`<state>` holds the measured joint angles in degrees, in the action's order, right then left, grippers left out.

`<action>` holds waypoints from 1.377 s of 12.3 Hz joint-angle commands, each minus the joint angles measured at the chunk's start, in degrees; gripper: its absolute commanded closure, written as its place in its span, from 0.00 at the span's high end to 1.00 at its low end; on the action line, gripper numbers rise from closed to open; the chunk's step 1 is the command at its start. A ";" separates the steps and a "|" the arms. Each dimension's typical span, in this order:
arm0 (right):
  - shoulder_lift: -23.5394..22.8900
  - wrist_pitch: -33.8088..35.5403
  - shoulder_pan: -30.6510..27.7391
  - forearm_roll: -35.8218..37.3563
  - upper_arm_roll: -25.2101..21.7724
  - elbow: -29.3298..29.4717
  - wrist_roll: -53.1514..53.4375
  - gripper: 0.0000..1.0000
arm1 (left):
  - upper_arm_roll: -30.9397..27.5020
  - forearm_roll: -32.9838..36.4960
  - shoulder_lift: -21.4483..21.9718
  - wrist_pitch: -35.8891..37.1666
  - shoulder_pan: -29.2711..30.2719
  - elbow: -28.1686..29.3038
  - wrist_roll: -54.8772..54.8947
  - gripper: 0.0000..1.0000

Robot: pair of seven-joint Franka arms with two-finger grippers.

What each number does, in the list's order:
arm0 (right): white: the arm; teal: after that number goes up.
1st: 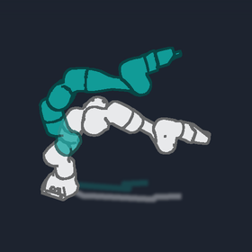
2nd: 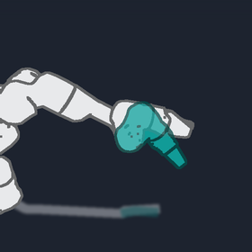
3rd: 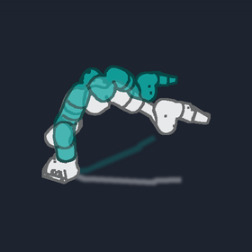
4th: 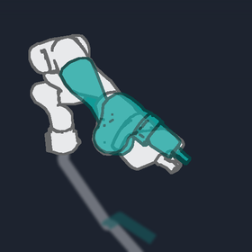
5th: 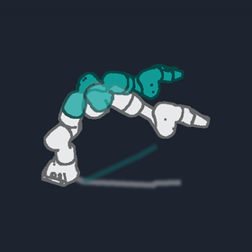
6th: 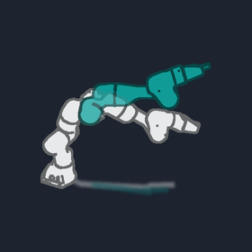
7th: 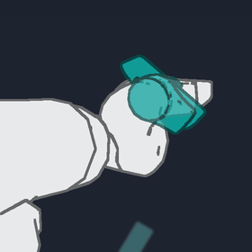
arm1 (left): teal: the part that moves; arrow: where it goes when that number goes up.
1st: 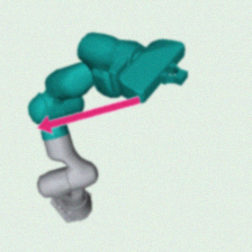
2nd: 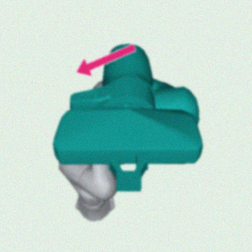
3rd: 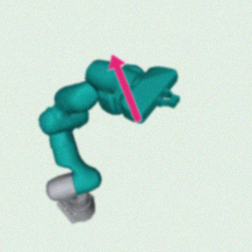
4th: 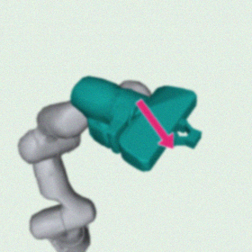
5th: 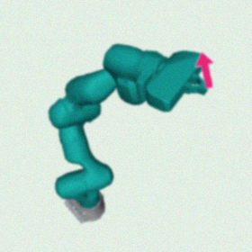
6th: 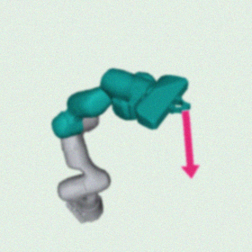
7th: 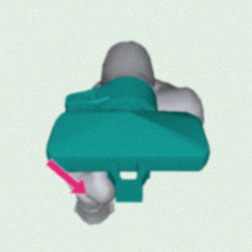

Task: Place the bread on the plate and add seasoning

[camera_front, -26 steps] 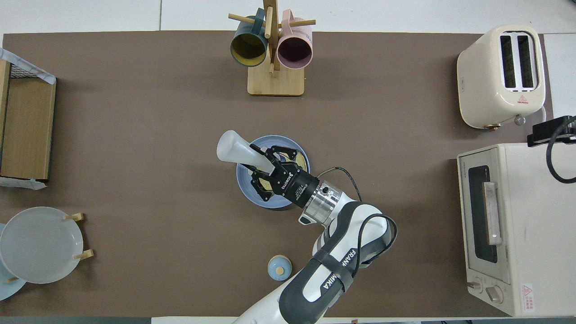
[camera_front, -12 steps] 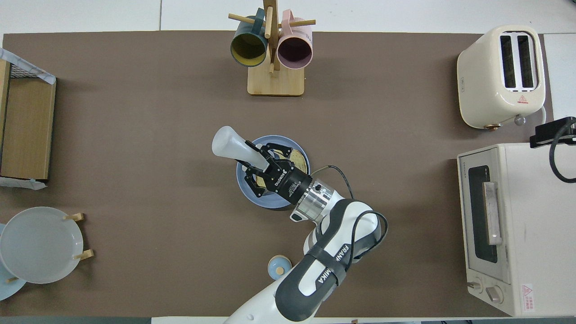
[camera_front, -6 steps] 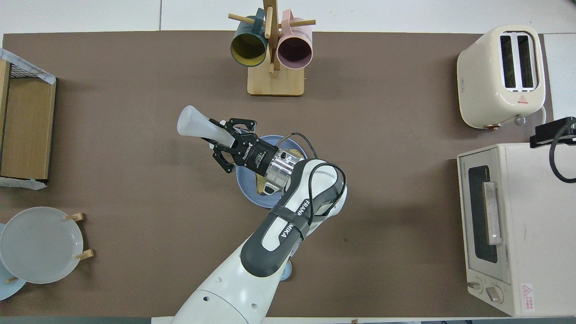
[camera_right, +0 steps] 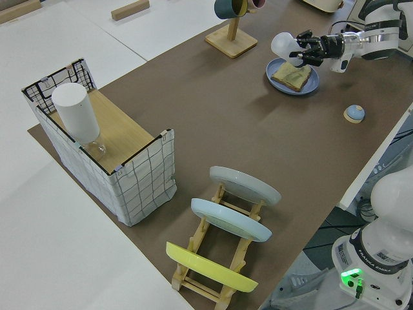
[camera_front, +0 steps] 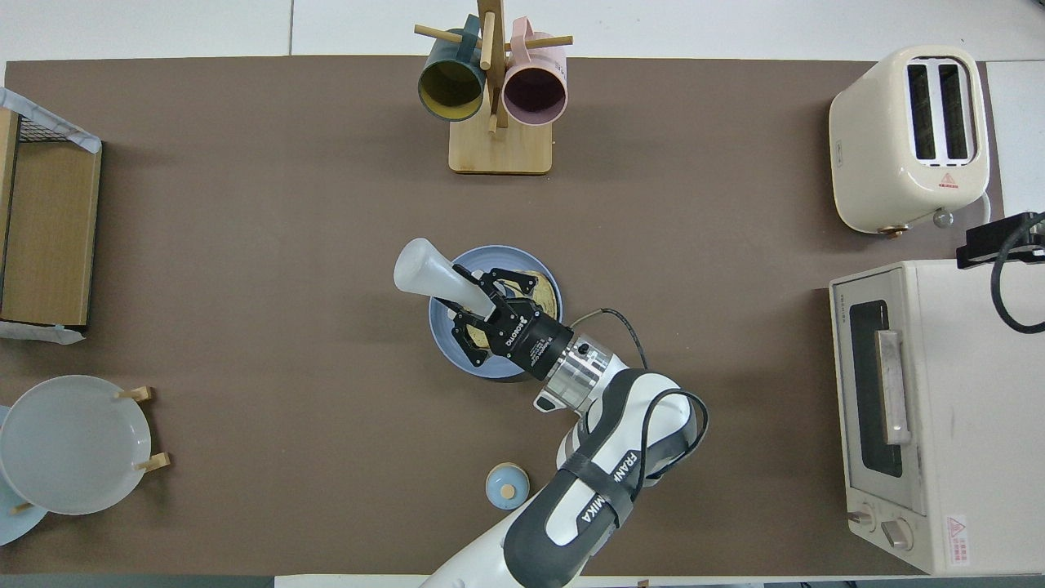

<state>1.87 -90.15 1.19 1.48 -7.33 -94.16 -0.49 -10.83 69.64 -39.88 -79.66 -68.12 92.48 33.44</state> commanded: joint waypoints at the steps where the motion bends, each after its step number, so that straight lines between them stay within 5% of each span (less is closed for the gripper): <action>1: 1.56 0.32 0.47 -0.25 0.74 -1.64 -1.01 1.00 | -0.24 0.15 0.69 -2.51 6.14 1.04 0.22 0.00; 3: 1.64 0.33 0.13 -0.25 0.74 -1.64 -1.01 1.00 | -0.24 -1.25 1.64 -2.61 7.65 0.34 -2.39 0.00; 6: 1.64 0.33 -0.23 -0.25 0.74 -1.64 -1.01 1.00 | -0.33 -15.46 14.97 -5.68 10.28 0.25 -4.78 0.00; 10: 1.64 0.33 -0.22 -0.25 0.74 -1.64 -1.01 1.00 | -0.51 -40.58 30.46 -18.75 24.23 0.33 -21.38 0.00; 13: 1.56 0.15 -0.40 -0.25 0.65 -1.56 -0.92 1.00 | -0.51 -56.59 31.71 -34.72 34.52 0.77 -26.04 0.00; 17: 1.56 0.24 -0.31 -0.33 0.65 -1.47 -0.74 1.00 | -0.51 -68.64 30.92 -64.77 41.57 9.98 -30.63 0.00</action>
<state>2.22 -89.93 1.53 1.47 -6.97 -94.41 -0.49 -12.07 4.79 -9.11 -134.30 -28.46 97.79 5.08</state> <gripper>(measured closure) 0.000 0.586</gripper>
